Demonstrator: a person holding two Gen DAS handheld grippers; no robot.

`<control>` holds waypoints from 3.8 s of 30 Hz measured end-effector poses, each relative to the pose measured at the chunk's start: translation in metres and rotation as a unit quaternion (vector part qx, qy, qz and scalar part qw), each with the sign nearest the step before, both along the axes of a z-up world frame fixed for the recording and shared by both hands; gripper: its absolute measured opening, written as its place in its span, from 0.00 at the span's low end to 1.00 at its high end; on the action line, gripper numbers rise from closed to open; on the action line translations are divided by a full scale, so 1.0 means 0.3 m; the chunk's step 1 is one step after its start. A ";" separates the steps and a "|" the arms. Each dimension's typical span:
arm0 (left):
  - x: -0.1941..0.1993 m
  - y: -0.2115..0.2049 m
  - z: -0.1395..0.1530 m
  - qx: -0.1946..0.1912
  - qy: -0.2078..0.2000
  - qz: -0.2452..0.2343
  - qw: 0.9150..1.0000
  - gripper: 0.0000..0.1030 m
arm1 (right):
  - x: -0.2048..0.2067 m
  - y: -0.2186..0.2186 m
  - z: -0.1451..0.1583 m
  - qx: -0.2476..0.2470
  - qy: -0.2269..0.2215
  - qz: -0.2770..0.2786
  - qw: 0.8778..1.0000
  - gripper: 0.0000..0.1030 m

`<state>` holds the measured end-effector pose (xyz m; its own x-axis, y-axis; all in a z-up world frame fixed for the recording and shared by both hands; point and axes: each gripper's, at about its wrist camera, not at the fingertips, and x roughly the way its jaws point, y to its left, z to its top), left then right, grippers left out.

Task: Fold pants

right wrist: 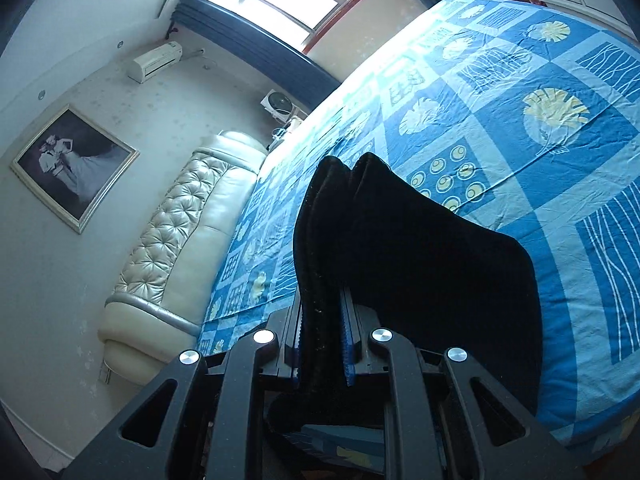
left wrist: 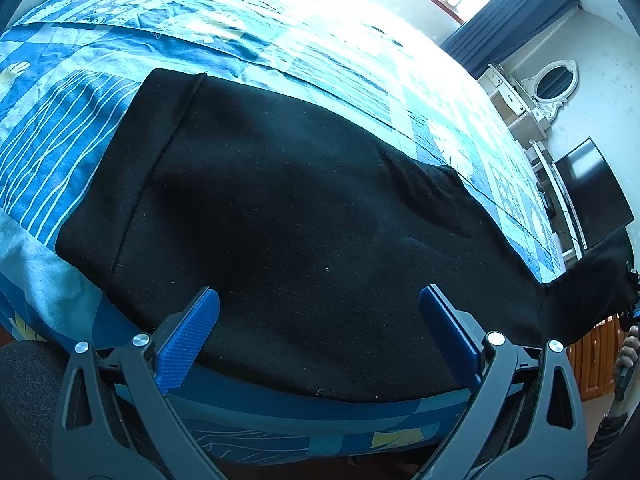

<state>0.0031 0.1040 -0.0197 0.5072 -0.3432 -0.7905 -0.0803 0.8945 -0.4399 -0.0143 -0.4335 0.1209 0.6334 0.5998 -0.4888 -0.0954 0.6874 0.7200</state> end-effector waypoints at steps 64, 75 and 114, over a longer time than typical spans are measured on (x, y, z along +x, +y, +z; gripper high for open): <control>-0.015 -0.124 0.000 0.060 -0.003 -0.047 0.997 0.97 | 0.117 0.748 -0.522 -0.104 0.138 0.125 0.977 0.41; -0.022 -0.130 0.010 0.060 -0.007 -0.055 0.997 0.97 | 0.068 0.679 -0.305 -0.119 0.063 0.138 0.981 0.59; -0.031 -0.148 -0.005 0.068 -0.005 -0.064 0.996 0.97 | 0.020 -0.190 -0.631 0.160 0.152 -0.054 0.974 0.34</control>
